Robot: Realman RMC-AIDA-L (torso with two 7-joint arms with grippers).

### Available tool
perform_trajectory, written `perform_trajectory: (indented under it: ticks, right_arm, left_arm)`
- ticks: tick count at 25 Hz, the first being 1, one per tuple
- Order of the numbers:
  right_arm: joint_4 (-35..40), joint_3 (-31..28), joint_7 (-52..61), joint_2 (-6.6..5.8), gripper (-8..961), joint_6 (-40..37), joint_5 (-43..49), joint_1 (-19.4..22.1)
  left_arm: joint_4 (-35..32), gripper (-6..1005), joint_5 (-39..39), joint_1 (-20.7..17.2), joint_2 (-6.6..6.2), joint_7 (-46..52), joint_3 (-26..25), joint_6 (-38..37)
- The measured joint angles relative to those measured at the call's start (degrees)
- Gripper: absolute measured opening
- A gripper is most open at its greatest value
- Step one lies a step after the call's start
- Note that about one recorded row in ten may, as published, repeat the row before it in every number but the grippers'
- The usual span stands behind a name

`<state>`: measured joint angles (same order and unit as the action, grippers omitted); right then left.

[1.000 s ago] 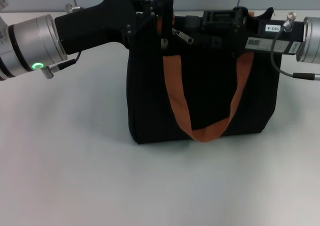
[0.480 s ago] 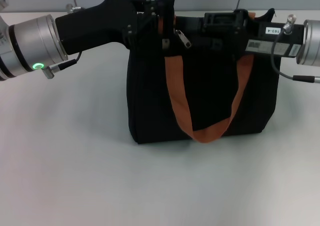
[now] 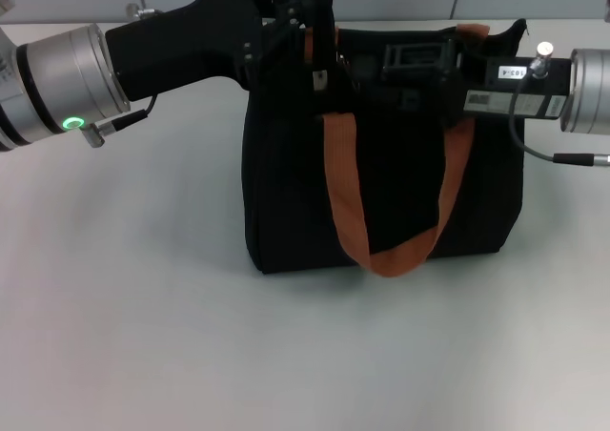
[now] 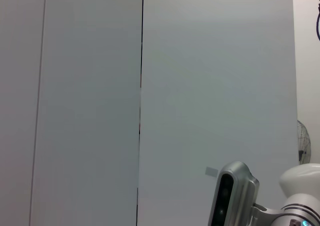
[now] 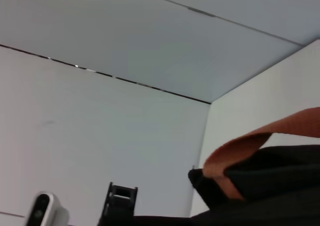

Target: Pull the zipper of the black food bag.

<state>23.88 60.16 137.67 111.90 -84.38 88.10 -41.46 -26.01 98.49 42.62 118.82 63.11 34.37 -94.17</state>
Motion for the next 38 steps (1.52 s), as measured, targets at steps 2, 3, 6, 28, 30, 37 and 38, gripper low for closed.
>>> perform_trajectory:
  ticks: [2,3,6,28,30,37,38]
  right_arm:
    - [0.1,0.0,-0.1,0.09,478,0.1,0.1,0.0]
    - [0.2,0.0,-0.2,0.17,478,0.2,0.1,-0.1]
    - [0.3,0.0,-0.4,0.38,478,0.3,0.1,-0.4]
    - [1.4,-0.9,-8.3,-1.12,453,-3.6,-0.3,1.0]
    - [3.0,-2.3,-10.4,-2.35,450,-4.9,-0.2,1.6]
    - [5.5,-2.7,-11.8,-3.11,439,-6.7,0.0,2.3]
    - [5.3,-2.6,-12.1,-3.02,437,-6.5,0.0,2.3]
  left_arm:
    - [0.0,20,0.0,0.0,0.00,0.0,0.0,0.0]
    - [0.1,20,0.0,0.1,0.00,0.0,0.0,0.0]
    - [0.6,20,-0.1,0.5,0.04,0.0,0.0,0.0]
    - [0.8,19,-2.3,-0.8,-0.04,-1.2,-0.4,1.3]
    - [0.7,19,-3.9,-1.7,-0.22,-1.7,-0.3,1.0]
    - [0.8,19,-4.4,-1.8,-0.19,-2.6,-0.2,1.1]
    - [0.9,19,-4.4,-1.8,-0.11,-2.9,-0.1,1.2]
